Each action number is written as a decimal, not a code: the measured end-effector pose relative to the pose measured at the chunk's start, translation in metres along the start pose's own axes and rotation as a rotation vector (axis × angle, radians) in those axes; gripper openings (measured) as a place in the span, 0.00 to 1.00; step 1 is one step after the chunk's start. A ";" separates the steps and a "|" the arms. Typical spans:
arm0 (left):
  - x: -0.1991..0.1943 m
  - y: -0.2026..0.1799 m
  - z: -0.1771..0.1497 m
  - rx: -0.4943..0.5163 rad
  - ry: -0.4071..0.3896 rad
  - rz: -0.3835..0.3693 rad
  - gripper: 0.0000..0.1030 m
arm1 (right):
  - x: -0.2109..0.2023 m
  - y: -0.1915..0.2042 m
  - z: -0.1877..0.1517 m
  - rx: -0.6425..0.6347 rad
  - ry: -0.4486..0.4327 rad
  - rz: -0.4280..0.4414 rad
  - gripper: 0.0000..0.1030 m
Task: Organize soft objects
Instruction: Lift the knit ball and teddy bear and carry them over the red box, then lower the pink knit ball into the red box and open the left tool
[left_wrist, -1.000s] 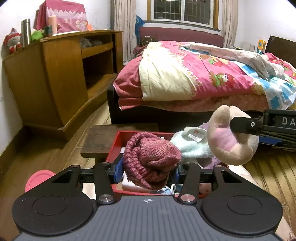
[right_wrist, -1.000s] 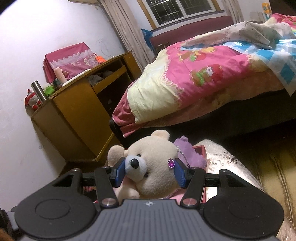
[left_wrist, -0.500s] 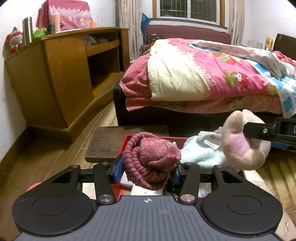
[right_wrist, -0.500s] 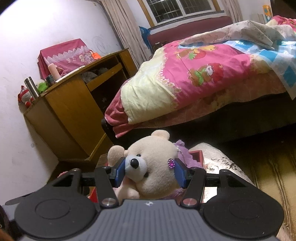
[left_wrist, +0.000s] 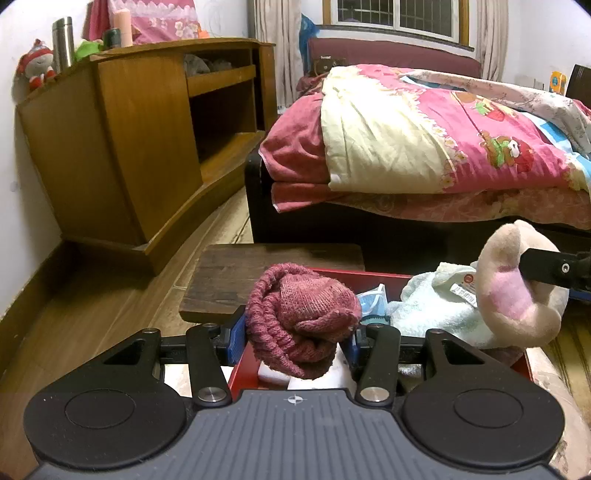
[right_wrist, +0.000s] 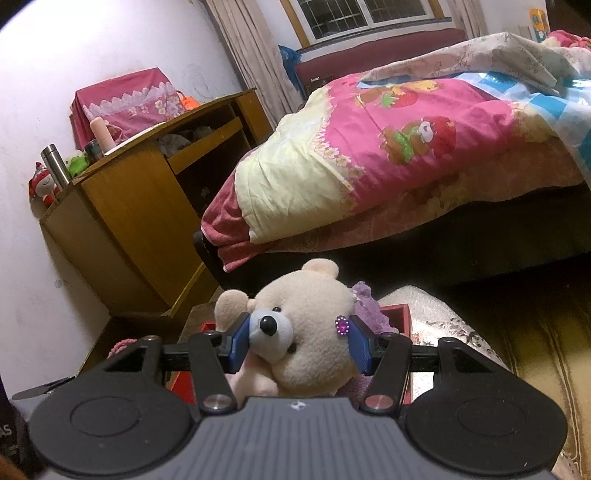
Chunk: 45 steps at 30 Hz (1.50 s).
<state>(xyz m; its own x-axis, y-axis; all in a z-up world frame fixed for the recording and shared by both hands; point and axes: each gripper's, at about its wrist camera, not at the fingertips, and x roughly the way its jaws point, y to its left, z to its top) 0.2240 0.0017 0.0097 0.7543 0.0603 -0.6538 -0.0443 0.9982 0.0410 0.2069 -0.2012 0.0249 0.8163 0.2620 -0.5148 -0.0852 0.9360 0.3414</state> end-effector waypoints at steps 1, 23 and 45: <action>0.002 0.000 0.000 -0.003 0.001 -0.001 0.49 | 0.001 0.000 0.000 -0.001 0.001 -0.001 0.31; 0.031 0.007 0.003 -0.036 0.025 -0.019 0.49 | 0.024 0.002 -0.001 -0.053 -0.005 -0.023 0.31; 0.039 0.008 0.004 -0.027 0.023 -0.007 0.50 | 0.032 -0.003 0.001 -0.068 -0.028 -0.050 0.31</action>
<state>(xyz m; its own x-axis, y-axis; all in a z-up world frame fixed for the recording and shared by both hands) 0.2555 0.0123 -0.0126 0.7394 0.0534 -0.6711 -0.0571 0.9982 0.0166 0.2341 -0.1954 0.0079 0.8361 0.2087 -0.5074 -0.0816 0.9619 0.2611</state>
